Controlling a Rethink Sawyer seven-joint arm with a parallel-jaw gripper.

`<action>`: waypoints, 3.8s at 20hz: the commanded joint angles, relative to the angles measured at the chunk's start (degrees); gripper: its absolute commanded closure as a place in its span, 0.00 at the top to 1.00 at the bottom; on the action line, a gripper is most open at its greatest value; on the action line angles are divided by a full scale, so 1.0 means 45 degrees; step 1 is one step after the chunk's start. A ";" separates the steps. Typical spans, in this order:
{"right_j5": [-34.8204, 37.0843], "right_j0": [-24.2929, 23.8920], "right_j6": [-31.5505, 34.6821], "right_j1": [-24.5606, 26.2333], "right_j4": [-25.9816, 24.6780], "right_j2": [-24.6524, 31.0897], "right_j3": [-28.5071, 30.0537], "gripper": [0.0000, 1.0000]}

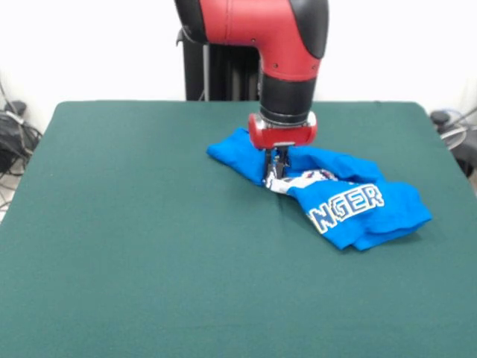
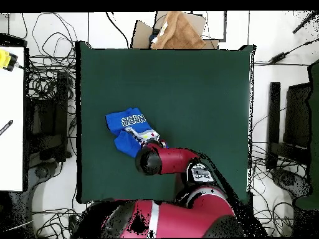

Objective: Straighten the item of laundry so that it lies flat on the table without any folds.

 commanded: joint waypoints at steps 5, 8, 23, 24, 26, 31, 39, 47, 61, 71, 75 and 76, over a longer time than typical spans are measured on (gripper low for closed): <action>0.3351 -0.1799 -0.1610 -0.0350 -0.1679 0.1174 -0.1951 0.00; 0.3879 -0.2221 -0.1896 -0.0579 -0.2152 0.1444 -0.2166 0.00; 0.6645 -0.2417 -0.1495 -0.2372 -0.2757 0.2489 -0.2204 0.00; 0.6798 -0.2382 -0.1430 -0.2549 -0.2760 0.2511 -0.2168 0.00; 0.7222 -0.2353 -0.1399 -0.2888 -0.2705 0.2558 -0.2088 0.00; 0.9437 -0.2319 -0.1890 -0.4049 -0.2335 0.2826 -0.2367 0.00; 0.8713 -0.3033 -0.1822 -0.4257 -0.2587 0.3359 -0.1732 0.00; 0.8758 -0.3023 -0.1736 -0.4110 -0.2825 0.3633 -0.1883 0.00; 0.7766 -0.3440 -0.2191 -0.4097 -0.2983 0.4479 -0.1446 0.00; 0.9396 -0.2497 -0.1381 -1.0239 -0.1170 0.4348 0.1028 0.00; 0.8767 -0.2594 -0.1510 -1.0021 -0.1500 0.4539 0.1065 0.00; 0.8241 -0.2623 -0.1520 -1.0107 -0.1696 0.4539 0.1297 0.00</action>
